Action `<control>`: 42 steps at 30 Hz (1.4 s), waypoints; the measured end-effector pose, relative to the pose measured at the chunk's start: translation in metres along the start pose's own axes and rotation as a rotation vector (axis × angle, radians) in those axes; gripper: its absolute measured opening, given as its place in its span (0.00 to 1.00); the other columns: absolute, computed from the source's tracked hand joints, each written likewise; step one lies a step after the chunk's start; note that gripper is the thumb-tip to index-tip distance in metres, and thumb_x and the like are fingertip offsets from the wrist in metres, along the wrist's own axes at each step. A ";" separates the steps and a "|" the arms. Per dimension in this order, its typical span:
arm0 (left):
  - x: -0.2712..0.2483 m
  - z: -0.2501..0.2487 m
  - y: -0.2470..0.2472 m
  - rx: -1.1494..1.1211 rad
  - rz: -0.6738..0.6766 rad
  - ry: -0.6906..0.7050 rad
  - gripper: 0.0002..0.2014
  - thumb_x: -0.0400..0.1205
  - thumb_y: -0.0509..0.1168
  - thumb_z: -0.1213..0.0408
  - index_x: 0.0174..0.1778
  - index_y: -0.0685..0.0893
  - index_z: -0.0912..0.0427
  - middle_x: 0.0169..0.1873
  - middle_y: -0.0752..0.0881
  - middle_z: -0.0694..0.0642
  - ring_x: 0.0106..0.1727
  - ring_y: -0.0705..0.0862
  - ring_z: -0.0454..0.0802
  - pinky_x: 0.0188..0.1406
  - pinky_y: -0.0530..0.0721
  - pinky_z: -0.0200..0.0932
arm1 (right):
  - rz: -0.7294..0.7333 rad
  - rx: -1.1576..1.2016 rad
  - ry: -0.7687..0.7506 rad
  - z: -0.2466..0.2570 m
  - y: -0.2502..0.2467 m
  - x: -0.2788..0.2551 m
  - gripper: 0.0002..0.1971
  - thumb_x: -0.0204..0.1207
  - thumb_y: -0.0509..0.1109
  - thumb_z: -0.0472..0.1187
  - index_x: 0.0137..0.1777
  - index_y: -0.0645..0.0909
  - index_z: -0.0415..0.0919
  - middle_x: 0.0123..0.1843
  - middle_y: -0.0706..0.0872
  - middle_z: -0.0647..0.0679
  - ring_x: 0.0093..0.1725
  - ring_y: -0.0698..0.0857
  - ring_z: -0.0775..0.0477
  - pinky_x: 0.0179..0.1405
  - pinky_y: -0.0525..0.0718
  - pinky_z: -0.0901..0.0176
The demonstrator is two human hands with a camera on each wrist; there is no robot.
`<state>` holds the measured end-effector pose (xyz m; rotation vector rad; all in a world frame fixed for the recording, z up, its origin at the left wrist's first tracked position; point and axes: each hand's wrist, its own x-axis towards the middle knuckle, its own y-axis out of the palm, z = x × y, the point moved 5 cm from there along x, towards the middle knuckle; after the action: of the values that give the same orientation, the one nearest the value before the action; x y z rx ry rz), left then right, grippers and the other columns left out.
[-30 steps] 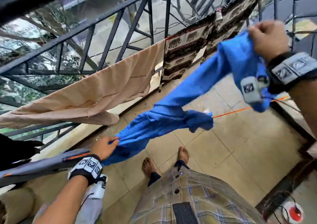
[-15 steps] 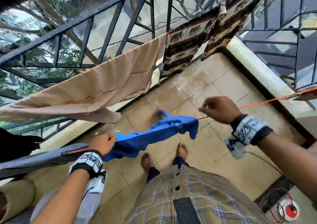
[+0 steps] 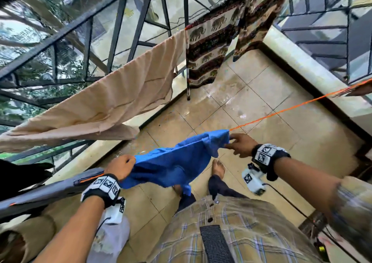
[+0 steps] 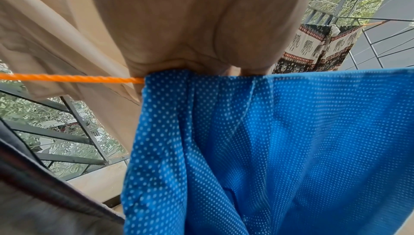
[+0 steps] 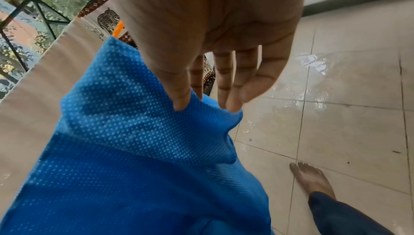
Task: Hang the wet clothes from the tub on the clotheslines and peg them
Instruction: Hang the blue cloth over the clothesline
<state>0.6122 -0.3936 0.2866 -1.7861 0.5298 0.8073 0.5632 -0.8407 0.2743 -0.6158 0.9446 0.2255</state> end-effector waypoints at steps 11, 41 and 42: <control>-0.004 -0.005 -0.001 -0.020 -0.023 0.039 0.30 0.72 0.50 0.42 0.49 0.89 0.59 0.53 0.89 0.66 0.56 0.86 0.62 0.57 0.81 0.51 | -0.253 0.029 -0.255 0.022 -0.102 -0.095 0.16 0.80 0.64 0.45 0.44 0.83 0.30 0.44 0.85 0.35 0.44 0.79 0.40 0.52 0.75 0.46; -0.016 -0.012 -0.003 -0.049 -0.131 0.100 0.18 0.87 0.60 0.50 0.66 0.87 0.55 0.66 0.86 0.59 0.67 0.83 0.62 0.66 0.78 0.52 | -0.535 0.397 0.029 -0.074 -0.084 -0.051 0.21 0.71 0.77 0.49 0.63 0.77 0.55 0.49 0.88 0.47 0.48 0.88 0.43 0.43 0.88 0.47; -0.016 -0.011 -0.003 -0.059 -0.140 0.107 0.19 0.86 0.60 0.49 0.67 0.86 0.54 0.66 0.86 0.58 0.67 0.83 0.61 0.66 0.77 0.51 | -0.496 0.491 0.039 -0.070 -0.081 -0.047 0.23 0.75 0.76 0.45 0.67 0.74 0.53 0.52 0.86 0.46 0.50 0.86 0.43 0.42 0.86 0.49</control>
<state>0.6062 -0.4030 0.3028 -1.9057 0.4487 0.6390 0.5234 -0.9427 0.3140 -0.3810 0.8150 -0.4524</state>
